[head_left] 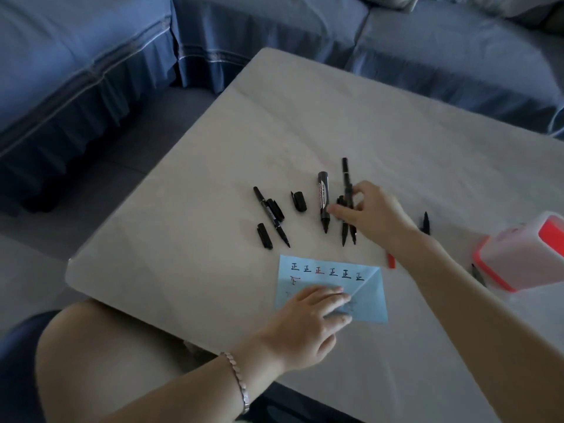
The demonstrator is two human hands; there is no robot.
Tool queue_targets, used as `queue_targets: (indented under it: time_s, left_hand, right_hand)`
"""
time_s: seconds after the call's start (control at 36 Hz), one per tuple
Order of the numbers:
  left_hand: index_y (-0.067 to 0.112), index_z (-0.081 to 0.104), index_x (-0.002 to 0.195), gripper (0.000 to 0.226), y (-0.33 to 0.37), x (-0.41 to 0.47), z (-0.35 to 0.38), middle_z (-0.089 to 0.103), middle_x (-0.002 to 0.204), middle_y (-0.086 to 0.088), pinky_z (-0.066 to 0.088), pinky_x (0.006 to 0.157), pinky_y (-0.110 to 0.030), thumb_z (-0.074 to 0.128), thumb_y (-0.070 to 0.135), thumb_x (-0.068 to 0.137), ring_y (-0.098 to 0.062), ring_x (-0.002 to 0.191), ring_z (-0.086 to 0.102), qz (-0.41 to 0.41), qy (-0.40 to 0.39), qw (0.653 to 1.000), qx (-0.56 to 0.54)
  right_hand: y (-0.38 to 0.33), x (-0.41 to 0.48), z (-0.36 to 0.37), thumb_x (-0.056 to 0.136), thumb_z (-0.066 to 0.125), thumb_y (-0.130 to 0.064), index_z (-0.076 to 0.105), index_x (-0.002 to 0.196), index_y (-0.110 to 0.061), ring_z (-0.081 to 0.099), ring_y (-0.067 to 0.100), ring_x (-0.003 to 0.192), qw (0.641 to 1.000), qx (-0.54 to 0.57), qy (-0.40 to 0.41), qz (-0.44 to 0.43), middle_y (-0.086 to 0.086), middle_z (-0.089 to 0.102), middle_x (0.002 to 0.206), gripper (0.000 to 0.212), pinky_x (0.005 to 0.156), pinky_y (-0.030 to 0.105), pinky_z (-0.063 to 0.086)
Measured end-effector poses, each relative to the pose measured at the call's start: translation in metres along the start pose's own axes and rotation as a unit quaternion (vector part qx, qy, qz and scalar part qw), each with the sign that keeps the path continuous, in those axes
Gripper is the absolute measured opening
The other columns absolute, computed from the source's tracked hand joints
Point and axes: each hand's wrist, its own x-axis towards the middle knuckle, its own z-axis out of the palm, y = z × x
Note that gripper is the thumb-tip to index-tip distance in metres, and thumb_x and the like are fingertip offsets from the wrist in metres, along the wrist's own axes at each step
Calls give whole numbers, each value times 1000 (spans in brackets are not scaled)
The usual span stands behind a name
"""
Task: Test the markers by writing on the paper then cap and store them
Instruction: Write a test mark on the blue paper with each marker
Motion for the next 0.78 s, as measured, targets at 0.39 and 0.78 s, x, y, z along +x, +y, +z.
queue_targets:
  time_s: [0.39,0.78]
  left_hand:
    - [26,70,104,36,-5,-2,4,65,120,4,42,103,-30,44,29,80,-12,117,56,10,-4,1000,-10]
    - [26,71,100,36,-6,-2,6,67,114,4,44,100,-28,44,29,77,-12,112,56,17,27,999,0]
  right_hand:
    - [-37,31,65,92,49,-29,50,90,-12,50,29,72,987,-146,-27,-63,10,51,80,18,57,30,37]
    - [-61,15,70,89,54,-32,63,92,-4,59,29,84,972,-208,-79,-75,10,63,91,30,68,30,45]
